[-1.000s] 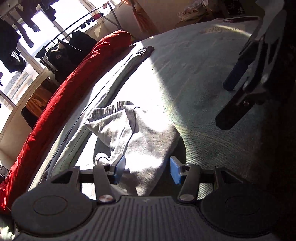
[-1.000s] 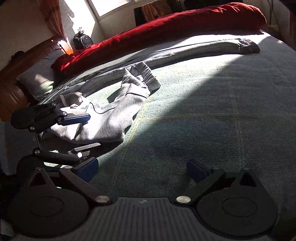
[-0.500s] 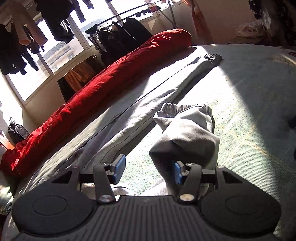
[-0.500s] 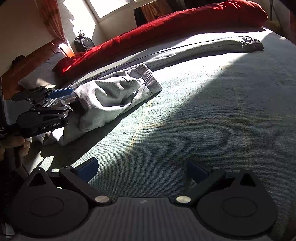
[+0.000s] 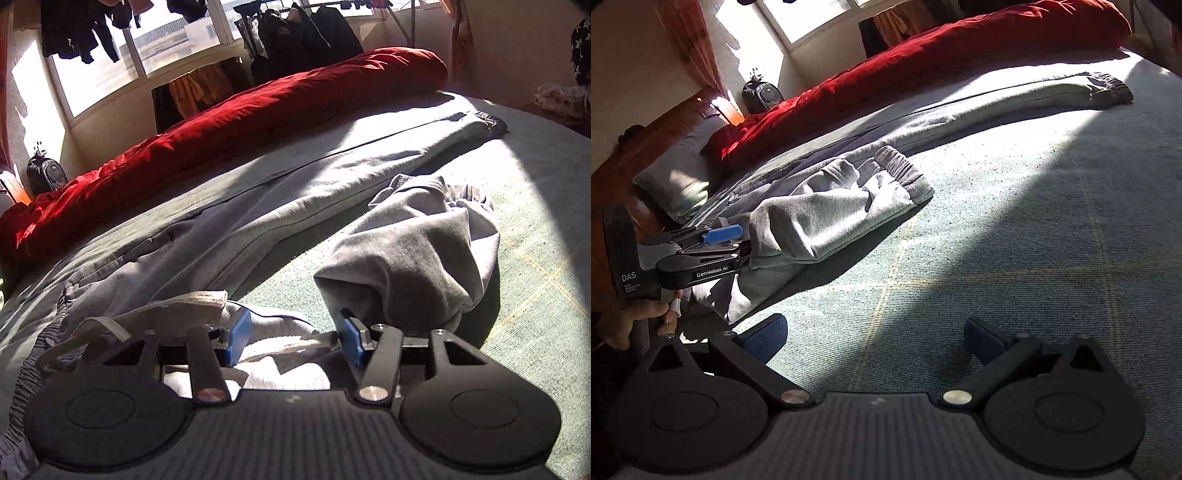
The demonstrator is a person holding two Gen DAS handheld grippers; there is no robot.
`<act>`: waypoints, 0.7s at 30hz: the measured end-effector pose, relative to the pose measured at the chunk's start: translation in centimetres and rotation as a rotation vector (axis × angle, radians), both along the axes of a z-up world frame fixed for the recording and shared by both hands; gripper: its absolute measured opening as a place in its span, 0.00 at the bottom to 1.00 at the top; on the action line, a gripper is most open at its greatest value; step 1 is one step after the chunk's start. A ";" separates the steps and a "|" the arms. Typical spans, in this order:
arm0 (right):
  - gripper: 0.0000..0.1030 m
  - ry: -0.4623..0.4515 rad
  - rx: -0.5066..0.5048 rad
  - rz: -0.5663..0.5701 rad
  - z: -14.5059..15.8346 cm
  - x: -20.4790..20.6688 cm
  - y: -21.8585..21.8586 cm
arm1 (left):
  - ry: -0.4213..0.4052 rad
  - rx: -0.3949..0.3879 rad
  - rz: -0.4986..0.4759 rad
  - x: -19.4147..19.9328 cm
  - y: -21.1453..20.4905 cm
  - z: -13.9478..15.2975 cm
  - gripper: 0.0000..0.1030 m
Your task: Fold clothes
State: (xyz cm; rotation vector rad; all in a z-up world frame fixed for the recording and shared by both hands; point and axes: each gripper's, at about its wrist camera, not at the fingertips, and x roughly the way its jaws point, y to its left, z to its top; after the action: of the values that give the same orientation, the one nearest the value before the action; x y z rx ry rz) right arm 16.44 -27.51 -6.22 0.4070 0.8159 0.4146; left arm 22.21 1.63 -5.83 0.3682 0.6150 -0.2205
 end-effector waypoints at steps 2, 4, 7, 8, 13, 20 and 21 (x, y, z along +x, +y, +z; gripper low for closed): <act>1.00 0.016 0.078 -0.015 0.0 1.1 -0.3 | -0.015 -0.028 -0.002 -0.9 0.4 0.9 0.52; 1.00 0.030 0.154 -0.034 0.0 2.3 -0.6 | -0.028 -0.054 -0.006 -1.9 0.7 1.7 0.52; 1.00 0.065 0.268 -0.066 -0.5 4.4 -1.0 | -0.033 -0.103 -0.039 -3.5 0.9 2.7 0.53; 1.00 0.079 0.301 -0.071 -0.8 5.3 -1.0 | -0.033 -0.119 -0.052 -4.0 0.9 3.0 0.53; 1.00 0.163 0.452 -0.109 -2.5 9.5 -1.1 | -0.032 -0.152 -0.110 -5.6 0.2 3.0 0.56; 1.00 0.187 0.444 -0.155 -3.0 14.0 -0.1 | -0.012 -0.177 -0.119 -5.2 0.1 2.0 0.56; 1.00 0.193 0.437 -0.153 -3.0 14.7 0.1 | -0.011 -0.176 -0.119 -5.2 0.2 1.8 0.56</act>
State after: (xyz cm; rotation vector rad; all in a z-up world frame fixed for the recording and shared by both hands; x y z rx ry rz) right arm 31.15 -27.46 -9.25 0.9217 0.8733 0.4143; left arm 17.02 1.79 -3.98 0.2360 0.5582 -0.3840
